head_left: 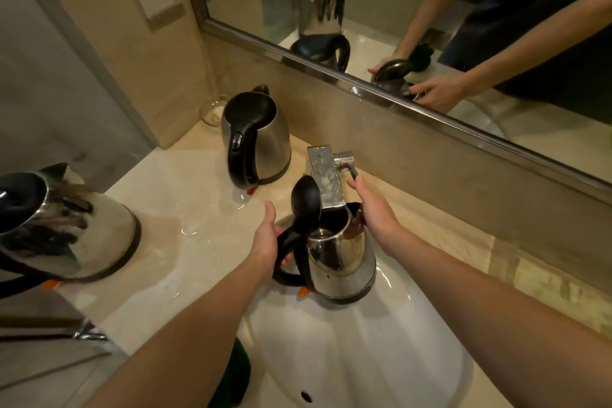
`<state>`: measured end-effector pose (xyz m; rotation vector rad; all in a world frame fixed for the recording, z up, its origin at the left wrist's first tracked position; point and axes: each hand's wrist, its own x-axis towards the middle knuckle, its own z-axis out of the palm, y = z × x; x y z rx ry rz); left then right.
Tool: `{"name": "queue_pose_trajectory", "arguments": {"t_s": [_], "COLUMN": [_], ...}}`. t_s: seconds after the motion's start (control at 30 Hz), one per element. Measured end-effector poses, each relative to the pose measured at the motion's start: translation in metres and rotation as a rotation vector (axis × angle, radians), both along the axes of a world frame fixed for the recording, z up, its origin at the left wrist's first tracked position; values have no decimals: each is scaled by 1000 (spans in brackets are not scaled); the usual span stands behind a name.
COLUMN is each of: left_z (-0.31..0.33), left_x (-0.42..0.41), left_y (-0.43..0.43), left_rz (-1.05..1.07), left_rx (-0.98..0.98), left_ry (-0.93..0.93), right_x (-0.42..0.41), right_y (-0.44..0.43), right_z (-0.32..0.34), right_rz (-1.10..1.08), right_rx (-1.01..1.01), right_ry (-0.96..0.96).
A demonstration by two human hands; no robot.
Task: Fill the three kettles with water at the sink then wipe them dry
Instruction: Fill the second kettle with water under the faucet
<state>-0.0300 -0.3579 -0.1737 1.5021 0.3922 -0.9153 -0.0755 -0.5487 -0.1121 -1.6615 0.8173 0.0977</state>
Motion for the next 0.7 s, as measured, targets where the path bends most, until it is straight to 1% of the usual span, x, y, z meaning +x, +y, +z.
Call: {"name": "queue_pose_trajectory", "arguments": {"t_s": [0.23, 0.7], "left_z": [-4, -8], "left_x": [8, 2], "left_y": [-4, -10], "left_rz": [-19, -30], "left_rx": [29, 10], "left_ry": [-7, -24], "right_x": [1, 1], "right_y": [-5, -10], "right_z": [-7, -4], "right_rz": [21, 13], "right_rx": [9, 6], "right_ry": [-6, 0]}}
